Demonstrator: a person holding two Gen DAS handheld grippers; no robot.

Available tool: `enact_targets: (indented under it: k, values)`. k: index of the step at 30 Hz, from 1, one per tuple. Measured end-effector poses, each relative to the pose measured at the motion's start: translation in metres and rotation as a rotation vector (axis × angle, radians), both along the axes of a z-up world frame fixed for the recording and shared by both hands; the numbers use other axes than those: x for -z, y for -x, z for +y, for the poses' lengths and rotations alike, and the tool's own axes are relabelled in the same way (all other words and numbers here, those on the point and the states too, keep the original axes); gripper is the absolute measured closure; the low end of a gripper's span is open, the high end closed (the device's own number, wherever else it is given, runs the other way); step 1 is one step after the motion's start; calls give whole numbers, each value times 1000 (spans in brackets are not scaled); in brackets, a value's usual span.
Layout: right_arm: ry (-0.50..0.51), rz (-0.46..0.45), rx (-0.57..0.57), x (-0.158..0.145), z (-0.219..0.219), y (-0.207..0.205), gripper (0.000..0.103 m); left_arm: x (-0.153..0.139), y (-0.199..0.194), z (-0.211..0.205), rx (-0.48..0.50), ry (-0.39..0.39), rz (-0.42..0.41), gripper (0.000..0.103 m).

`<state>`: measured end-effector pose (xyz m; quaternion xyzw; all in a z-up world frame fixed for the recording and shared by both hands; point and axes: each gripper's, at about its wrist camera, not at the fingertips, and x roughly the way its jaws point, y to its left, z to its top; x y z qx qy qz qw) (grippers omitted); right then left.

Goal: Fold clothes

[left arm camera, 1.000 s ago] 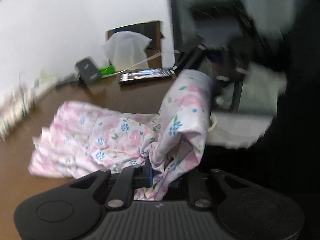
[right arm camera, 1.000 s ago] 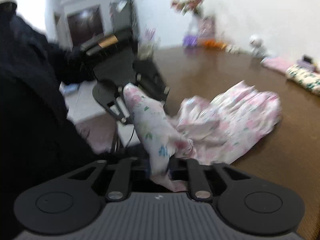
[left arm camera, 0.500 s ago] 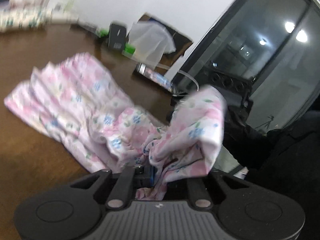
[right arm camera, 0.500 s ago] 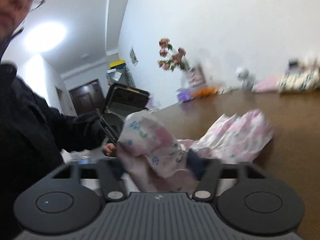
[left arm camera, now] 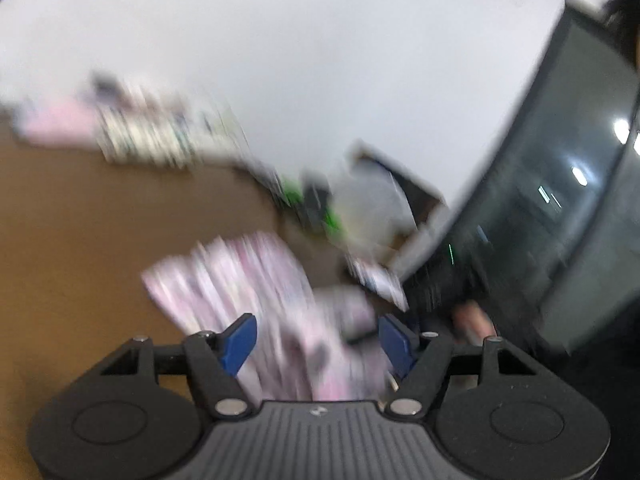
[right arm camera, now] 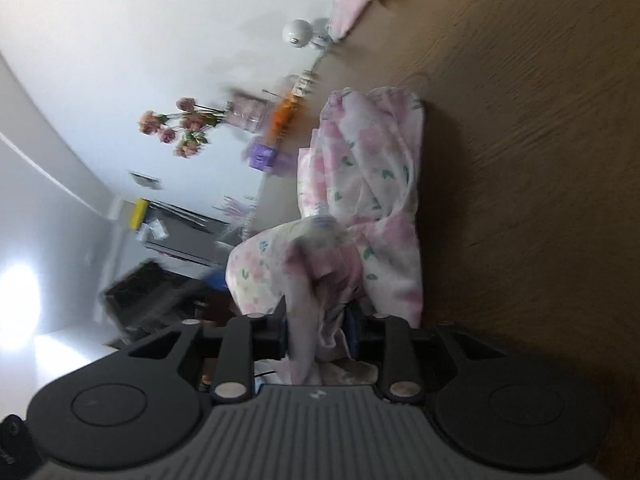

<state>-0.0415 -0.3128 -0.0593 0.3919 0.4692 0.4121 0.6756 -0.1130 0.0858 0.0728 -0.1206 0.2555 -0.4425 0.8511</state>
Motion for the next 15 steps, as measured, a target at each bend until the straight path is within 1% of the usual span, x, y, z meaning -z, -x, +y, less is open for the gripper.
enact_targets:
  k: [1, 2, 3, 4, 5, 6, 7, 9, 11, 12, 13, 14, 15]
  values:
    - [12, 5, 2, -1, 2, -1, 78, -4, 3, -7, 2, 19, -37, 37]
    - [29, 1, 3, -2, 5, -1, 78, -5, 3, -17, 5, 33, -46, 37]
    - [50, -10, 3, -4, 8, -1, 78, 3, -2, -30, 12, 5, -13, 37]
    - [71, -20, 3, -6, 11, -1, 77, 11, -7, -42, 18, -33, 27, 43]
    - [94, -36, 6, -9, 14, 1, 73, 20, -12, -55, 25, -70, 67, 55]
    - [120, -67, 10, -15, 16, 5, 69, 29, -17, -67, 32, -108, 107, 61]
    - [149, -109, 14, -23, 17, 12, 67, 38, -21, -74, 16, -141, 135, 71]
    - [218, -207, 33, -39, 15, 28, 57, 55, -26, -83, -25, -205, 185, 72]
    - [322, -343, 100, -56, 8, 48, 55, 63, -28, -81, -44, -191, 209, 70]
    - [369, -409, 143, -62, 3, 57, 55, 63, -27, -80, -46, -191, 204, 70]
    - [412, -483, 190, -69, -1, 67, 56, 63, -25, -80, -47, -193, 196, 70]
    - [433, -563, 228, -76, -2, 77, 63, 63, -23, -79, -48, -195, 188, 69]
    - [428, -636, 245, -81, 0, 85, 71, 62, -22, -80, -45, -204, 176, 68]
